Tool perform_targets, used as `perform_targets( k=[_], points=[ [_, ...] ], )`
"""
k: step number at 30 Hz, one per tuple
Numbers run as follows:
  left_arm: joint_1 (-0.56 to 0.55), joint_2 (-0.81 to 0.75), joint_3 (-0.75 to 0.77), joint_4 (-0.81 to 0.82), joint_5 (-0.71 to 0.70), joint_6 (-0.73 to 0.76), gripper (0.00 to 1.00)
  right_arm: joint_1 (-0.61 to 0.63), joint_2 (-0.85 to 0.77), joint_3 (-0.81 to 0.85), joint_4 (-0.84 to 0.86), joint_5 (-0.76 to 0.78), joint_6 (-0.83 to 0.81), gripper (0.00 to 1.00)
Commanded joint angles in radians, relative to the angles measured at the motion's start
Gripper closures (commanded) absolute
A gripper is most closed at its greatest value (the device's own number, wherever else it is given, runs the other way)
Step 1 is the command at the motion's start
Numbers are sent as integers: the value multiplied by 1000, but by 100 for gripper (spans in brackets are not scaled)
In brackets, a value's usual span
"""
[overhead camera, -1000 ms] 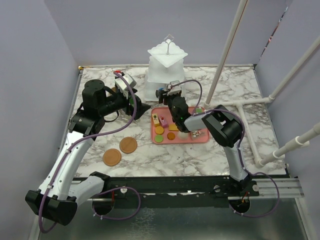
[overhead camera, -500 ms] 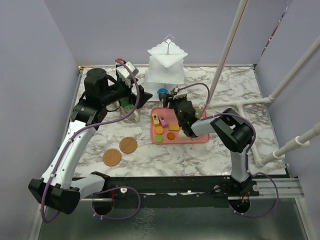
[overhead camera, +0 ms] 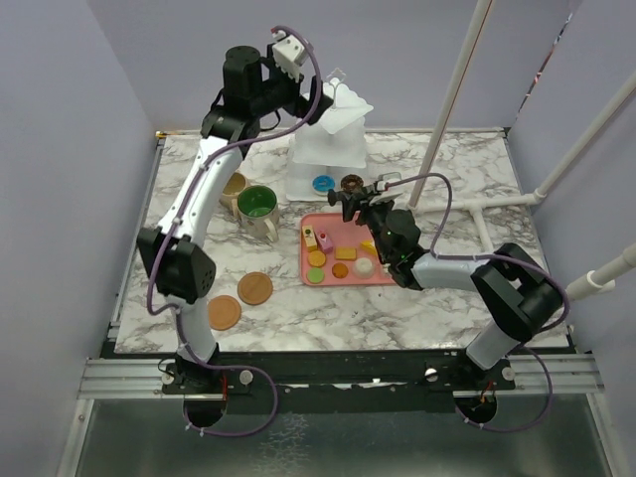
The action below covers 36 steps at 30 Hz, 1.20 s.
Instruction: Serve the afternoon tea
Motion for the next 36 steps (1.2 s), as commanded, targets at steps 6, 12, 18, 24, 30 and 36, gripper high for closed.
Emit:
perform_targets(
  k=[6,12,18,24,30,36],
  points=[
    [0,436,520,23,32,-64,5,0,-192,-64,-157,-46,37,30],
    [-4,466,457,215,-51,-103,9,0,-256,-77,-214,-56,51,30],
    [-10,500,445,324,5,-185,22,0,-296,-86,-253,-58,58,30],
    [-31,537,445,368,38,-194,39,0,-307,-103,-271,-81,69,30],
    [-58,539,422,381,-14,-141,63,0,-313,-119,-263,-128,75,30],
    [-87,504,371,396,-131,-53,80,0,-326,-127,-260,-180,84,31]
  ],
)
